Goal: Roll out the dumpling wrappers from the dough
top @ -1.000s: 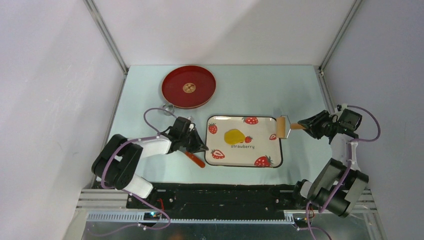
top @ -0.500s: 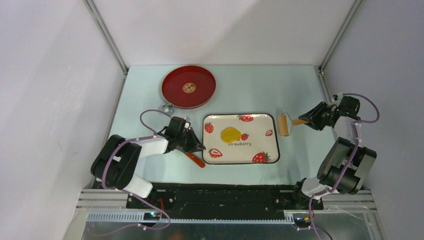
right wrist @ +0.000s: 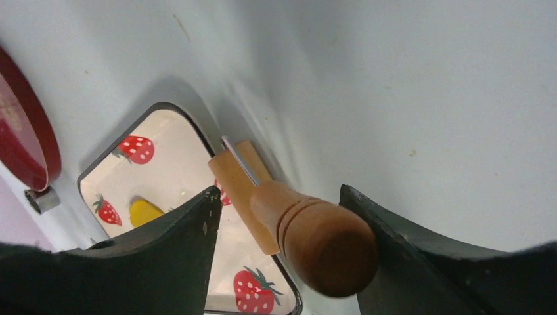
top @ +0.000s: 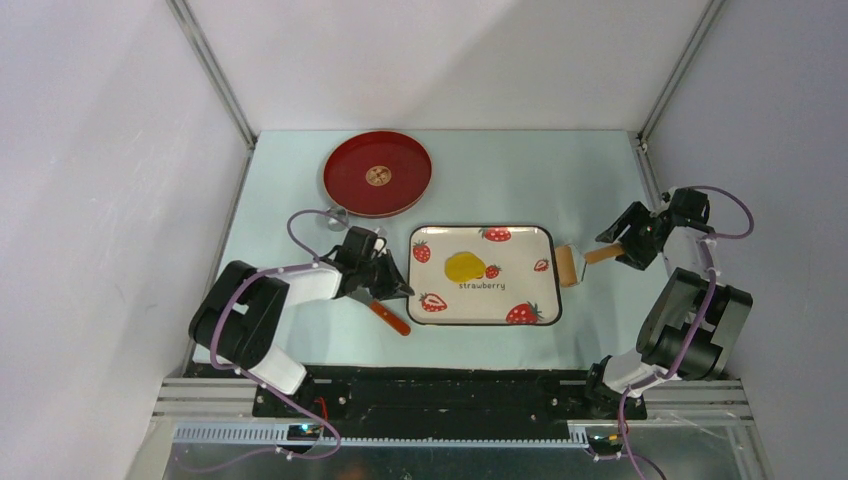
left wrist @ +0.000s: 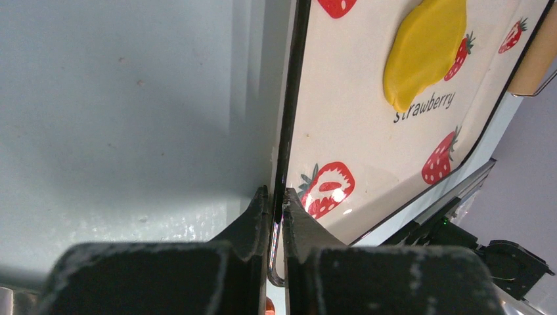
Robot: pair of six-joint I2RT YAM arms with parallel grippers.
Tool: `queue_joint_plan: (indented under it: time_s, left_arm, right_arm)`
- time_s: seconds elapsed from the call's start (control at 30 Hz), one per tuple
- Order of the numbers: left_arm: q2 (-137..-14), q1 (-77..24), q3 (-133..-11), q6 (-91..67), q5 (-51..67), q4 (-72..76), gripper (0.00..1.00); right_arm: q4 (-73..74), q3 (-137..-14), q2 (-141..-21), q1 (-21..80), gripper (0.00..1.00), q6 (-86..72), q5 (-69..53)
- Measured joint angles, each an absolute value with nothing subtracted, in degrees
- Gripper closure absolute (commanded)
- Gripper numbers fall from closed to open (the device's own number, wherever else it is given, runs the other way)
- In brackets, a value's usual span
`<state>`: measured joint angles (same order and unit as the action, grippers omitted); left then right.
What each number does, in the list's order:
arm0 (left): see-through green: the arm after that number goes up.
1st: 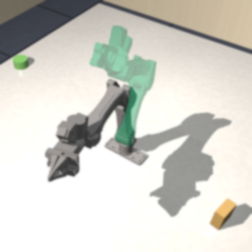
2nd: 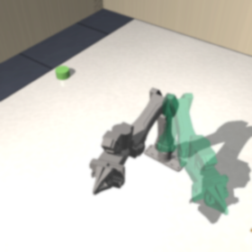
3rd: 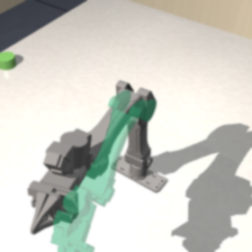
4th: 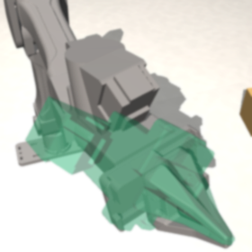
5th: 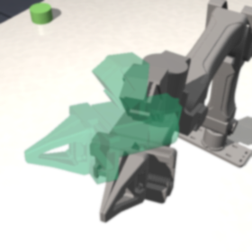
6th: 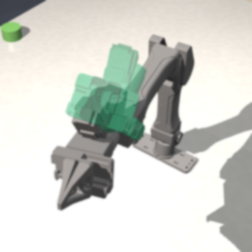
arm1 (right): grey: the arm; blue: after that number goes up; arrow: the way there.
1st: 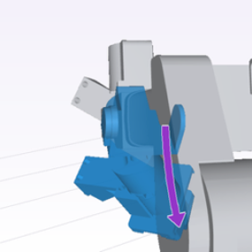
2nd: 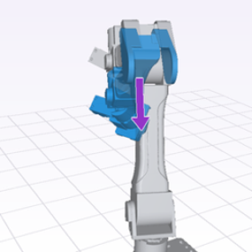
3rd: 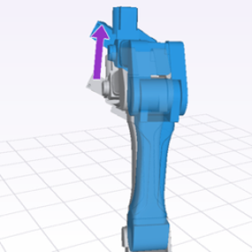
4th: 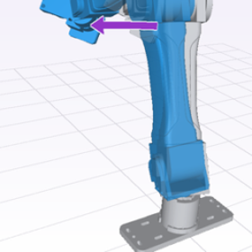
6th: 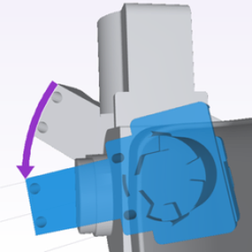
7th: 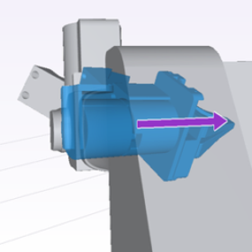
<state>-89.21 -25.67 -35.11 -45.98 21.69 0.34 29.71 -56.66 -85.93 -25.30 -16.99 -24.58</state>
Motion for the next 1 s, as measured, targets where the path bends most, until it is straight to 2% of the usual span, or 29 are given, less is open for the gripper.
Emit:
queue_joint_plan:
  time_s: [0.03, 0.07, 0.13, 0.37, 0.43, 0.5, 0.53, 0.57, 0.6, 0.7, 0.83, 1.0]
  left_arm:
    - [-89.27, -25.85, -35.42, -45.82, 21.43, -0.01, 1.0]
    - [-89.27, -26.0, -35.62, -45.58, 21.15, -0.36, 1.0]
    - [-89.36, -26.28, -35.99, -45.34, 20.75, -0.86, 1.0]
    - [-89.19, -26.89, -36.4, -44.99, 19.7, -1.65, 0.98]
    - [-88.97, -27.09, -36.4, -45.04, 19.22, -1.76, 0.93]
    - [-88.66, -27.24, -36.38, -45.1, 18.59, -1.87, 0.82]
    - [-88.4, -27.4, -36.34, -45.19, 18.09, -1.98, 0.68]
    - [-88.07, -27.57, -36.29, -45.23, 17.43, -2.37, 0.59]
    - [-87.5, -27.66, -36.14, -45.8, 16.58, -2.9, 0.45]
    - [-83.88, -27.62, -35.92, -46.46, 14.46, -4.49, 0.19]
    - [-76.29, -27.03, -35.2, -47.86, 11.62, -6.39, 0.1]
    - [-64.84, -24.47, -32.16, -50.37, 11.11, -6.46, 0.08]
  right_arm:
    - [29.91, -56.66, -85.93, -25.3, 0.27, -16.95, -23.68]
    - [30.09, -56.66, -85.91, -25.3, 0.08, -16.93, -22.81]
    - [30.44, -56.66, -85.76, -25.26, 0.01, -17.52, -21.56]
    - [32.18, -56.69, -80.42, -24.51, 0.01, -19.09, -15.09]
    - [32.58, -56.88, -77.8, -24.25, 0.0, -19.7, -12.99]
    - [32.8, -57.41, -75.7, -23.79, 0.01, -20.05, -11.73]
    - [32.95, -57.95, -74.89, -23.46, 0.01, -20.23, -11.09]
    - [33.04, -58.61, -74.39, -23.05, 0.01, -20.45, -10.72]
    - [33.28, -59.55, -74.06, -22.22, 0.01, -20.64, -10.41]
    - [33.58, -61.93, -73.73, -18.9, 0.01, -20.97, -12.86]
    - [33.8, -62.33, -72.44, -12.19, 0.01, -20.95, -15.42]
    - [34.57, -62.39, -71.68, -0.95, 0.01, -20.67, -17.12]
